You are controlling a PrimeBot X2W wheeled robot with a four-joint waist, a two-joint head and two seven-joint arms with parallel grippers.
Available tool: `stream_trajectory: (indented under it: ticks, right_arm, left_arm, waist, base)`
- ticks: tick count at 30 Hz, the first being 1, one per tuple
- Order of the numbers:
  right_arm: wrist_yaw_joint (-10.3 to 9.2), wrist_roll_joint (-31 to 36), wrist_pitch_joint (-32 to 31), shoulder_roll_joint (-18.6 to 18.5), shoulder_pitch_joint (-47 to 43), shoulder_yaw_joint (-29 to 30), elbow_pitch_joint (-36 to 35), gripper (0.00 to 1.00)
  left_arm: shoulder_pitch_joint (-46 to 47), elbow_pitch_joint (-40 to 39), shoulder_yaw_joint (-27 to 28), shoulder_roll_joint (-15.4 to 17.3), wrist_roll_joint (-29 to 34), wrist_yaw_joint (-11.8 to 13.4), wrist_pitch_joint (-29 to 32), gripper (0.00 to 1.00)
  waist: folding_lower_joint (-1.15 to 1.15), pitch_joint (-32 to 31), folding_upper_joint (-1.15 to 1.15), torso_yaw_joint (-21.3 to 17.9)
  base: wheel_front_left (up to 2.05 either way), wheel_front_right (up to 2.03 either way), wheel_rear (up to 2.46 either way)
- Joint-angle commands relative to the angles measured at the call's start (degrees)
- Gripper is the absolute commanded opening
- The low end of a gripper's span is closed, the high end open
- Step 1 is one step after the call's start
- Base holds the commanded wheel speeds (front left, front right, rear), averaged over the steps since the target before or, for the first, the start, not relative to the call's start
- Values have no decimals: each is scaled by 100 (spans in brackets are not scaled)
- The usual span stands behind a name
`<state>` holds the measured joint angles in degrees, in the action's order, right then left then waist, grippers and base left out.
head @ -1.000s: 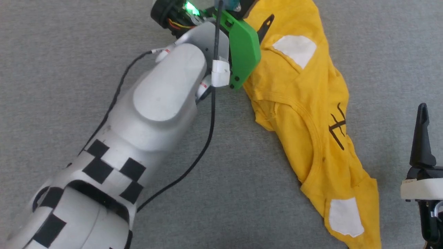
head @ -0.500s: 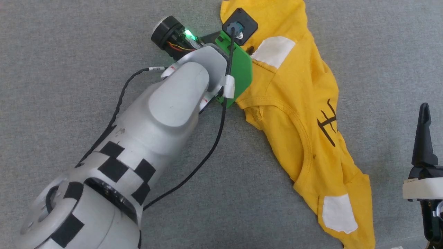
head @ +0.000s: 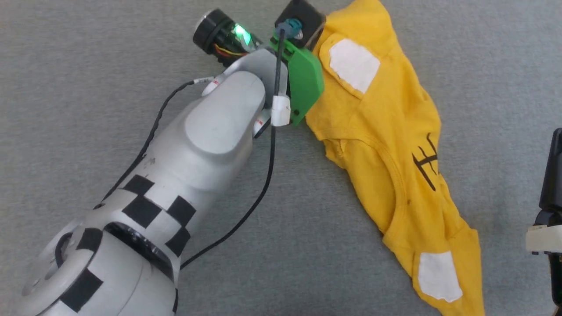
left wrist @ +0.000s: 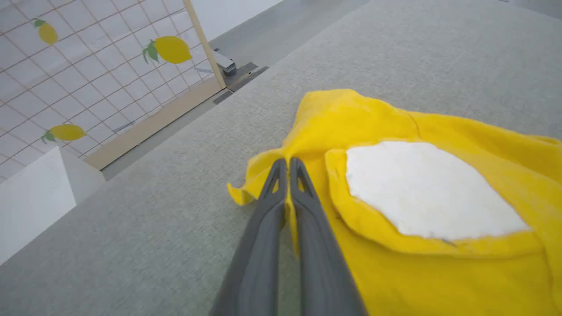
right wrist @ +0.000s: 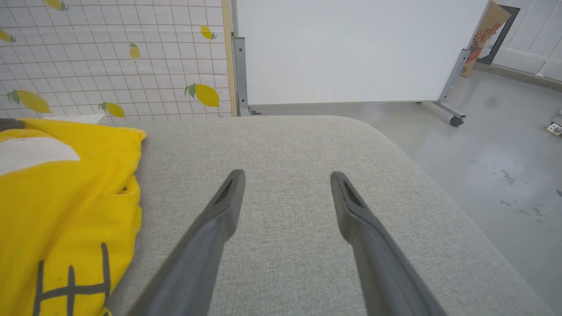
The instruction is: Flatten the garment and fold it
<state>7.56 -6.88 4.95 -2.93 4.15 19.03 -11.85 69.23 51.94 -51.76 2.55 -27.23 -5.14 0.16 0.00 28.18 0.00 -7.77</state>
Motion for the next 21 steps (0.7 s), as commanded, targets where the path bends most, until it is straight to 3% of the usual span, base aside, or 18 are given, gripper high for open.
stream_trajectory:
  ticks: [1,5,9,13,16,18,21]
  right_arm:
    - [-8,53,-27,5,-29,21,-27,100]
    - [-8,74,-83,5,-202,83,-35,100]
    - [-8,56,-167,5,-366,120,-64,100]
    - [-8,15,-234,5,-459,93,-80,100]
    - [-8,-12,-250,5,-487,73,-63,100]
    - [-8,-18,-254,5,-504,69,-36,100]
    - [-8,-26,-253,5,-525,88,15,100]
  left_arm:
    - [39,-79,68,130,-59,76,-126,0]
    - [-396,-605,419,626,-304,366,-429,0]
    - [-1274,-1563,763,1303,-561,908,-405,0]
    - [-2641,-3002,1157,2089,-879,1745,-199,0]
    - [-4045,-4268,1384,2511,-1170,2530,-50,0]
    - [-4967,-4903,1440,2635,-1388,2939,-4,0]
    - [-6044,-5410,1399,2595,-1637,3329,-75,0]
  waist:
    - [0,-339,0,323]
    - [0,-696,0,571]
    - [0,-939,0,749]
    - [0,-1044,0,836]
    - [0,-1067,0,862]
    - [0,-1085,0,878]
    - [0,-1137,0,910]
  base:
    - [0,0,0]
    - [0,0,0]
    - [0,0,0]
    - [0,0,0]
    - [0,0,0]
    - [0,0,0]
    - [0,0,0]
